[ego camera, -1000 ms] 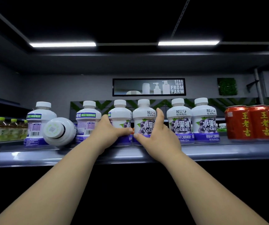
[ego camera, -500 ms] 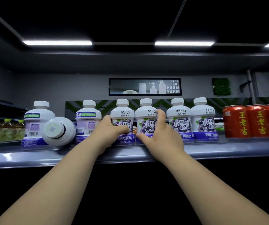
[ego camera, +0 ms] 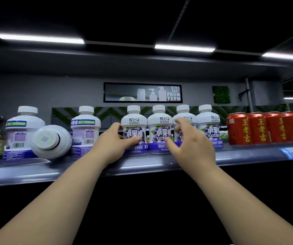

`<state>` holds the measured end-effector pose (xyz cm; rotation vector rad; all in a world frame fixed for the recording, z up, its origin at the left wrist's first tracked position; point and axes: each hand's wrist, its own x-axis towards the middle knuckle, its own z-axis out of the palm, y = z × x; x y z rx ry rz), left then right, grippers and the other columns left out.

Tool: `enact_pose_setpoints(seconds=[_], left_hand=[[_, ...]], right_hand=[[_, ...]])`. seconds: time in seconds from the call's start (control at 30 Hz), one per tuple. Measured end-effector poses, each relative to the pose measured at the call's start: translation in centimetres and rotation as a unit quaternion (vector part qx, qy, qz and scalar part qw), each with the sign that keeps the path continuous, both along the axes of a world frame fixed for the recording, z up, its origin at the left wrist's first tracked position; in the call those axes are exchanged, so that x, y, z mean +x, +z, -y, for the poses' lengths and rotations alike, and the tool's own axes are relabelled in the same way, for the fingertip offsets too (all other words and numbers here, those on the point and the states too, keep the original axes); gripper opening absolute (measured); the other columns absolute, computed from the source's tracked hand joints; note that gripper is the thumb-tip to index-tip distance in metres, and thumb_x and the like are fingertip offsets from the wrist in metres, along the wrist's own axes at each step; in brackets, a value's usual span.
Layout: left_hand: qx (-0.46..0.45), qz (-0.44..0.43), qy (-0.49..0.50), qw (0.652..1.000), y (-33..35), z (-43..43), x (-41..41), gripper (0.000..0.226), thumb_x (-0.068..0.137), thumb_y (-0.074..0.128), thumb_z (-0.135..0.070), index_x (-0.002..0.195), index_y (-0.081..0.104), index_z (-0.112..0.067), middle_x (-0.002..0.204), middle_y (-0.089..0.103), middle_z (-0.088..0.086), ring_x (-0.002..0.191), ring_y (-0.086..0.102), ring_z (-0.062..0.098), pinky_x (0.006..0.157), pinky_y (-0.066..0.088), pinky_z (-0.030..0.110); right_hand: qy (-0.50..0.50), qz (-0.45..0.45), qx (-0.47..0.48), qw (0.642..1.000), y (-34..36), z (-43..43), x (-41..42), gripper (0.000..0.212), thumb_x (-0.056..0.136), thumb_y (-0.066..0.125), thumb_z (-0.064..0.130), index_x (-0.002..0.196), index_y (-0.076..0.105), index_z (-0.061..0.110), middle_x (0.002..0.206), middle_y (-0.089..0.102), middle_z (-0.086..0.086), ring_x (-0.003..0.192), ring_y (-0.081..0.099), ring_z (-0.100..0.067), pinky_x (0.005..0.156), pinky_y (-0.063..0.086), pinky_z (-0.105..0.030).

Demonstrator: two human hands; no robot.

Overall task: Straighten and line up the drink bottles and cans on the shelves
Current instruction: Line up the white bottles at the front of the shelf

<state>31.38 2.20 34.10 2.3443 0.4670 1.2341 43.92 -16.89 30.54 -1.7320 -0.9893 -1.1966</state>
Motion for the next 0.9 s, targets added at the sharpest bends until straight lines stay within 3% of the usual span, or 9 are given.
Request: enact_pose_setpoints(seconds=[0.1, 0.2, 0.33, 0.4, 0.6, 0.77, 0.9], left_hand=[[0.006, -0.023, 0.003, 1.0, 0.1, 0.2, -0.2, 0.062, 0.074, 0.069, -0.068, 0.121, 0.05, -0.033, 0.103, 0.065, -0.012, 0.094, 0.062, 0.009, 0.089, 0.053, 0.04], [0.038, -0.043, 0.045, 0.997, -0.1, 0.7, -0.2, 0.067, 0.077, 0.064, -0.07, 0.13, 0.047, -0.032, 0.12, 0.065, -0.005, 0.11, 0.06, 0.018, 0.093, 0.048, 0.039], [0.212, 0.054, 0.157, 0.963, -1.8, 3.1, 0.2, 0.092, 0.081, 0.066, -0.058, 0.153, 0.023, -0.018, 0.149, 0.037, 0.011, 0.136, 0.035, 0.029, 0.114, 0.03, 0.043], [0.264, 0.068, 0.158, 0.949, -2.6, 4.8, 0.2, 0.086, 0.082, 0.065, -0.054, 0.152, 0.028, -0.02, 0.149, 0.034, 0.009, 0.135, 0.032, 0.028, 0.113, 0.029, 0.043], [0.282, 0.013, 0.14, 0.949, -3.5, 8.4, 0.4, 0.071, 0.085, 0.064, -0.053, 0.147, 0.038, -0.03, 0.149, 0.036, -0.001, 0.136, 0.031, 0.019, 0.112, 0.029, 0.038], [0.234, -0.023, 0.137, 0.962, -4.3, 8.7, -1.6, 0.069, 0.084, 0.063, -0.051, 0.145, 0.039, -0.029, 0.146, 0.038, -0.005, 0.136, 0.033, 0.015, 0.113, 0.027, 0.032], [0.217, -0.019, 0.171, 0.961, -5.9, 8.4, -5.1, 0.073, 0.074, 0.05, -0.059, 0.139, 0.047, -0.026, 0.137, 0.045, -0.004, 0.127, 0.041, 0.017, 0.107, 0.028, 0.029]], right_hand=[[0.023, -0.025, 0.009, 0.999, -1.0, 1.3, 1.1, 0.052, 0.085, 0.074, 0.038, 0.129, 0.055, 0.018, 0.111, 0.066, -0.001, 0.101, 0.059, -0.025, 0.081, 0.048, -0.038], [0.024, -0.049, -0.009, 0.998, -1.9, 2.3, 2.1, 0.058, 0.083, 0.075, 0.039, 0.133, 0.054, 0.019, 0.122, 0.063, -0.001, 0.113, 0.055, -0.025, 0.097, 0.046, -0.042], [0.042, -0.09, -0.057, 0.993, -2.6, 3.7, 2.8, 0.067, 0.086, 0.07, 0.047, 0.144, 0.045, 0.023, 0.141, 0.053, 0.004, 0.129, 0.046, -0.018, 0.111, 0.037, -0.037], [0.049, -0.095, -0.072, 0.992, -2.7, 4.2, 2.9, 0.069, 0.087, 0.068, 0.048, 0.147, 0.042, 0.024, 0.146, 0.049, 0.005, 0.134, 0.042, -0.016, 0.114, 0.033, -0.035], [0.083, -0.082, -0.111, 0.987, -1.8, 5.4, 2.5, 0.068, 0.09, 0.066, 0.047, 0.149, 0.039, 0.027, 0.149, 0.045, 0.007, 0.137, 0.038, -0.014, 0.114, 0.028, -0.031], [0.151, -0.069, -0.12, 0.979, -1.2, 4.7, 1.5, 0.068, 0.089, 0.067, 0.046, 0.148, 0.039, 0.028, 0.15, 0.044, 0.008, 0.137, 0.036, -0.012, 0.112, 0.029, -0.029], [0.213, -0.041, -0.123, 0.968, -1.9, 3.1, -1.1, 0.068, 0.089, 0.068, 0.042, 0.149, 0.039, 0.028, 0.152, 0.042, 0.007, 0.139, 0.035, -0.014, 0.112, 0.027, -0.027]])
